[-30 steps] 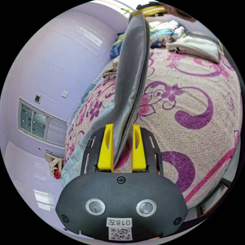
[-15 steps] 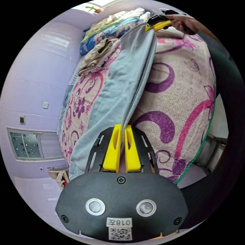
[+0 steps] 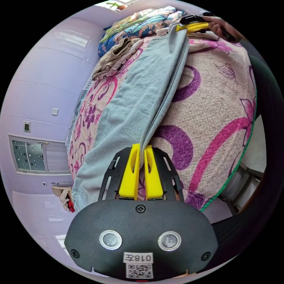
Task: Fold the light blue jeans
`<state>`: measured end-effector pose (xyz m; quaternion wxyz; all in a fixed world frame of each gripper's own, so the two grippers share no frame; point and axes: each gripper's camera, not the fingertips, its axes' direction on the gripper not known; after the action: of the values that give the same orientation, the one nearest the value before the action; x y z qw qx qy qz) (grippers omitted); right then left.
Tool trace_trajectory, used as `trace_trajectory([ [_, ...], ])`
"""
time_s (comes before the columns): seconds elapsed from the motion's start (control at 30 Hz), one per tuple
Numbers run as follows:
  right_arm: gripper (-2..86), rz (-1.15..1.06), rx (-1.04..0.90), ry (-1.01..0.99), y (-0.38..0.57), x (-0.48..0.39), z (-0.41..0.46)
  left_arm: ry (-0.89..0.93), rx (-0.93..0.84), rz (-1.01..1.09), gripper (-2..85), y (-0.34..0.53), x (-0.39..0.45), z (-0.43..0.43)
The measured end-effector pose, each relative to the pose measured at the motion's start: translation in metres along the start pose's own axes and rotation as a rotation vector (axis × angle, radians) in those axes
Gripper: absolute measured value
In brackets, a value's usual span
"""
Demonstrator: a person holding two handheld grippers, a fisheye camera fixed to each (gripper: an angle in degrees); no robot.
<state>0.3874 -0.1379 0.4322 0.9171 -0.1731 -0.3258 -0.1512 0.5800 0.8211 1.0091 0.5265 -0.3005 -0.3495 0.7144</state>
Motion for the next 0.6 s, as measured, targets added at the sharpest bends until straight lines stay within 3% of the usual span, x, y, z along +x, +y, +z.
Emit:
trace_trajectory([
  [0.07,2.7,-0.022,0.034,-0.032,0.005,-0.018,0.008,-0.001,0.015,-0.057,-0.8,0.014,0.0,0.011],
  [0.27,2.8,-0.445,-0.048,-0.038,0.005,-0.194,0.08,0.004,0.08,-0.237,-0.5,0.068,-0.004,0.041],
  [0.43,3.0,-0.946,-0.327,0.024,0.088,-0.374,0.225,0.132,0.184,-0.347,-0.3,0.138,-0.011,0.067],
  [0.6,4.1,-1.234,-0.601,0.223,0.21,-0.412,0.398,0.409,0.327,-0.567,-0.8,0.273,-0.034,0.094],
])
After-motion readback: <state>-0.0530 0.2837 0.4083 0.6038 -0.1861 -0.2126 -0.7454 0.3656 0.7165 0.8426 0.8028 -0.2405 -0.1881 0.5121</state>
